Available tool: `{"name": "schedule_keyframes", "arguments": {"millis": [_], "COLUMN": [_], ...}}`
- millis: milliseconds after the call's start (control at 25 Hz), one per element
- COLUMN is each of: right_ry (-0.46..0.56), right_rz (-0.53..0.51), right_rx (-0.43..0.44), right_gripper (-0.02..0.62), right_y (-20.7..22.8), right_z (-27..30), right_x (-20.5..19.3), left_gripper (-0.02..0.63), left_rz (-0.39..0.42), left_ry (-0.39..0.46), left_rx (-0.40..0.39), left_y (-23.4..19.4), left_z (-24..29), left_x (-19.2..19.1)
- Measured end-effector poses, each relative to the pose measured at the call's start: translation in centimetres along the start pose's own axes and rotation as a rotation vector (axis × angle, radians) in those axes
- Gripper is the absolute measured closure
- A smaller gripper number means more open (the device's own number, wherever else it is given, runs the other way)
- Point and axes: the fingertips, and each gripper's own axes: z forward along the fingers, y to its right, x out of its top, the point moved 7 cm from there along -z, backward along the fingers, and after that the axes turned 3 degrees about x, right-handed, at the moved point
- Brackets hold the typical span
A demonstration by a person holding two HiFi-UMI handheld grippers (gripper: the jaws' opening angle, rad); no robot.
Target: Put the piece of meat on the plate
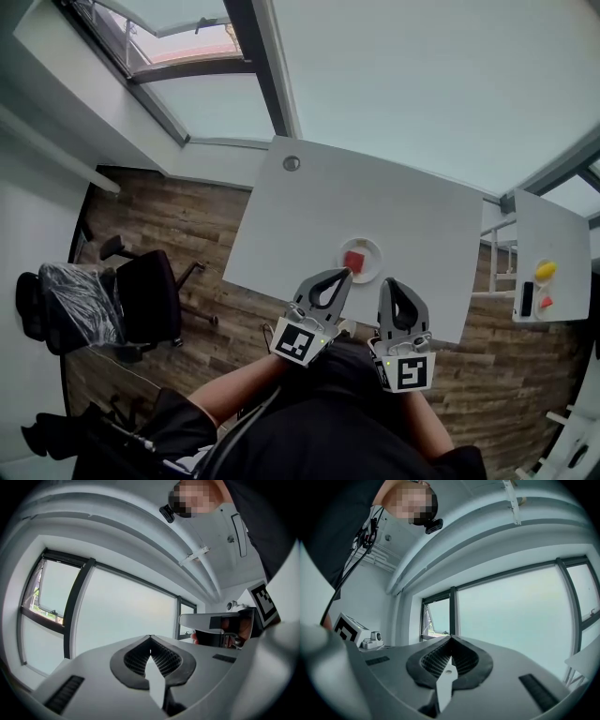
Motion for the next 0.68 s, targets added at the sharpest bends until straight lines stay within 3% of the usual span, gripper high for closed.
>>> {"name": "schedule_keyframes", "arguments": {"millis": [440,680], "right_ry": [-0.009,0.013], "right_rz": [-0.024,-0.037], "right_rx": [-0.048,-0.059], "right_gripper": [0.591,0.591], "right_y": [0.5,1.0], "right_z": [-0.6,-1.2], "right_x": [0.4,0.6], "left_gripper": [0.603,0.603], "left_rz": [-0.002,-0.021], "left_ry": [-0.022,0.01], "left_rx": [0.001,-0.019], "left_y": [0.9,1.6], "left_z": [0.0,0.3], "left_x": [-0.1,-0.8]}}
